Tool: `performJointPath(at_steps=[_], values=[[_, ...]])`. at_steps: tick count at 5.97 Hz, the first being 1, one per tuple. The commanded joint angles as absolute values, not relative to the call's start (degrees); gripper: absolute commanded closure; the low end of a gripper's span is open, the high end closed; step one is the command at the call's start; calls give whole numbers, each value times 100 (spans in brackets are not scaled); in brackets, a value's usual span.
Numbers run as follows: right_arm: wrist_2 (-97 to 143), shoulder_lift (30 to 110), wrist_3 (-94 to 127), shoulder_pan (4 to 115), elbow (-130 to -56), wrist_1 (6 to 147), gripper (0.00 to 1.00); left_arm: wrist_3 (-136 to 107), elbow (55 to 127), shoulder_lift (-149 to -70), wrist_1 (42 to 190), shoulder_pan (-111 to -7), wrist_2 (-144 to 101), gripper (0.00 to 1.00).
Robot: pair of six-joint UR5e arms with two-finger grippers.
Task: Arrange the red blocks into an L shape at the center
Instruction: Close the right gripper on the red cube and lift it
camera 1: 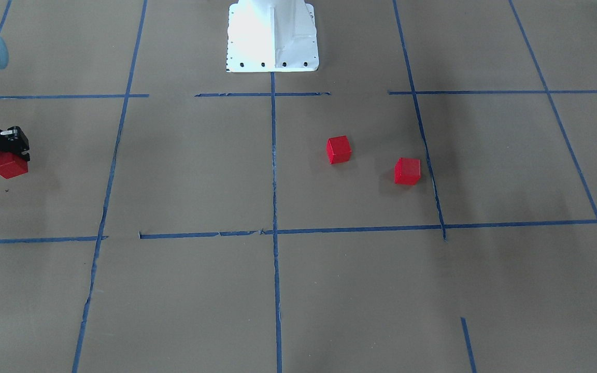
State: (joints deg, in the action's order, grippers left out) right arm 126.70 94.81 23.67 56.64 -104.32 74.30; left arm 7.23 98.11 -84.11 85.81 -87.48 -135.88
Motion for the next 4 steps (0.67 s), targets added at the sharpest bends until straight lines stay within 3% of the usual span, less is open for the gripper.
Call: performJointPath(at_steps=[1,3,4], values=[[12682,8288,2739,5617,-11292,9543,98,721,9817,-8411,8578,-8754,-13588,0],[12378,6888,4877,4462,-11102,9791,99,721,9835,-8411,8587,-8754,-13588,0],[12097,6125,5670,4073,-10657,9791,99,729,9835,-8420,8596,-8745,-13588,0]])
